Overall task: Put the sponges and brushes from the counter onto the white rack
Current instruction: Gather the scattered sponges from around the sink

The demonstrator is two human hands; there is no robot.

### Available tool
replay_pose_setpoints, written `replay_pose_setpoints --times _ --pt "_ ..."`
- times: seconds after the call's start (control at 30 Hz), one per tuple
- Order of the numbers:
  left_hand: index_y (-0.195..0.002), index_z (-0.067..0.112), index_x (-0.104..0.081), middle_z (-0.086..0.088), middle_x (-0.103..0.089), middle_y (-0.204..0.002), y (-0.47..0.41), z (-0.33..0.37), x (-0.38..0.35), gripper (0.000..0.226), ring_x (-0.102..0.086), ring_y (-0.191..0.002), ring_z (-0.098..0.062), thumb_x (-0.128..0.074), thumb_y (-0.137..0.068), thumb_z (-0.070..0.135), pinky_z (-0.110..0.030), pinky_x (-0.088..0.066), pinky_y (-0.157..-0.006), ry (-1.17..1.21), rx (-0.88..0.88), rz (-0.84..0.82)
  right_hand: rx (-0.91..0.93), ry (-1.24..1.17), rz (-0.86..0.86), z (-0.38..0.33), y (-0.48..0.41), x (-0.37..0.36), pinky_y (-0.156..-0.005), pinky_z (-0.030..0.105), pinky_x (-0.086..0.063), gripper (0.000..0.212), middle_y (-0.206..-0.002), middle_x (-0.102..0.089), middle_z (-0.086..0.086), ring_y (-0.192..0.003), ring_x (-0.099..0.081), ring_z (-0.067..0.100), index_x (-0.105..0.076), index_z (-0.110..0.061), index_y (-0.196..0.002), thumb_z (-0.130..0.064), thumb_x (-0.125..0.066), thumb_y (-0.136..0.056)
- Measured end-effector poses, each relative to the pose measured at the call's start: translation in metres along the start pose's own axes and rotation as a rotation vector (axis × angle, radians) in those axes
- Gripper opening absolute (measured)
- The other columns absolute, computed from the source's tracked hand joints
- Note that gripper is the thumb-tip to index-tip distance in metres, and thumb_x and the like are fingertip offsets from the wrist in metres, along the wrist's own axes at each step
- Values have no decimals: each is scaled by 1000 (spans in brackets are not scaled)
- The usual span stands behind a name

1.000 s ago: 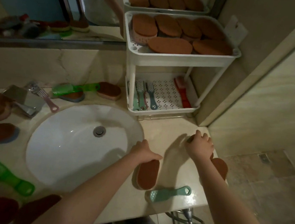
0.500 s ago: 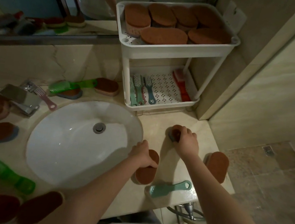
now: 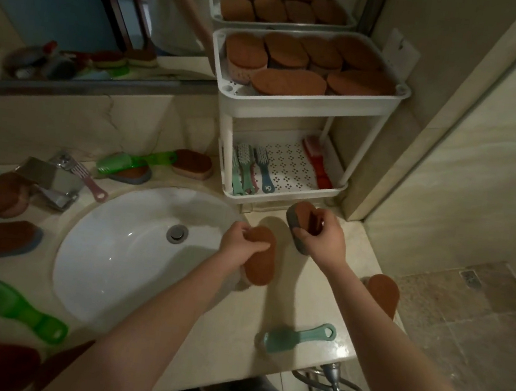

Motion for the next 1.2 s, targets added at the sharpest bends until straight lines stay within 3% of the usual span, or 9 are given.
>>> replay_pose_setpoints --times 0.23,0.33,0.43,0.53,0.67,0.77,0.93,1.1,1.2 --pt "-122 23 -48 -5 -55 -124 10 53 46 48 -56 -108 -26 -72 -81 24 -44 -51 -92 503 -132 46 69 -368 81 -63 8 12 -69 18 -41 39 -106 -57 -4 -93 -54 15 -52 -17 -105 -24 -78 -76" --pt "-125 18 -46 -7 -57 -124 23 65 61 53 -59 -107 -25 -72 -80 27 -45 -51 -93 602 -210 60 138 -468 83 -94 16 14 -72 25 -44 37 -95 -55 -3 -86 -53 16 -49 -17 -96 -26 -78 -75" --pt "-119 15 -45 -5 -58 -115 40 82 87 50 -60 -104 -21 -73 -79 29 -35 -52 -88 604 -327 167 236 -469 151 -128 22 23 -73 31 -43 36 -91 -55 5 -81 -52 18 -48 -17 -88 -32 -77 -74" --pt "-108 18 -49 0 -61 -103 58 105 116 40 -62 -96 -17 -73 -78 29 -29 -52 -80 620 -451 248 341 -507 183 -165 27 35 -78 32 -45 38 -92 -55 1 -87 -55 17 -49 -22 -89 -44 -74 -70" --pt "-99 28 -47 10 -60 -94 82 136 142 24 -62 -84 -5 -66 -84 33 -21 -54 -67 661 -536 277 492 -546 106 -206 30 47 -88 38 -53 46 -114 -54 -1 -106 -56 15 -51 -29 -108 -44 -73 -70" --pt "-105 25 -44 16 -54 -90 91 164 153 24 -56 -79 2 -59 -89 35 -12 -48 -57 646 -578 283 578 -570 70 -224 27 58 -96 43 -50 51 -125 -47 4 -117 -52 17 -51 -32 -118 -38 -71 -71" --pt "-117 22 -46 8 -54 -104 90 208 159 30 -52 -81 1 -52 -93 39 -15 -43 -61 563 -621 237 558 -566 142 -244 13 82 -97 19 -43 47 -126 -44 -2 -116 -47 2 -51 -36 -123 -35 -71 -80" --pt "-129 27 -43 0 -55 -121 73 238 152 38 -58 -96 -15 -51 -92 31 -28 -50 -62 489 -576 71 450 -702 291 -248 -8 100 -85 25 -52 41 -109 -57 -1 -102 -58 10 -52 -16 -112 -26 -75 -79" --pt "-128 32 -44 1 -56 -121 60 249 146 36 -58 -96 -13 -51 -93 27 -33 -53 -64 480 -550 3 409 -774 309 -241 -23 106 -84 24 -54 37 -108 -61 -2 -100 -61 9 -55 -15 -111 -23 -74 -80"
Point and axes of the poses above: each hand's wrist, its own y-axis away from the middle knuckle, its own x-axis out of the back of the hand, z = x × y, the point moved 5 cm from there along -y, towards the middle knuckle
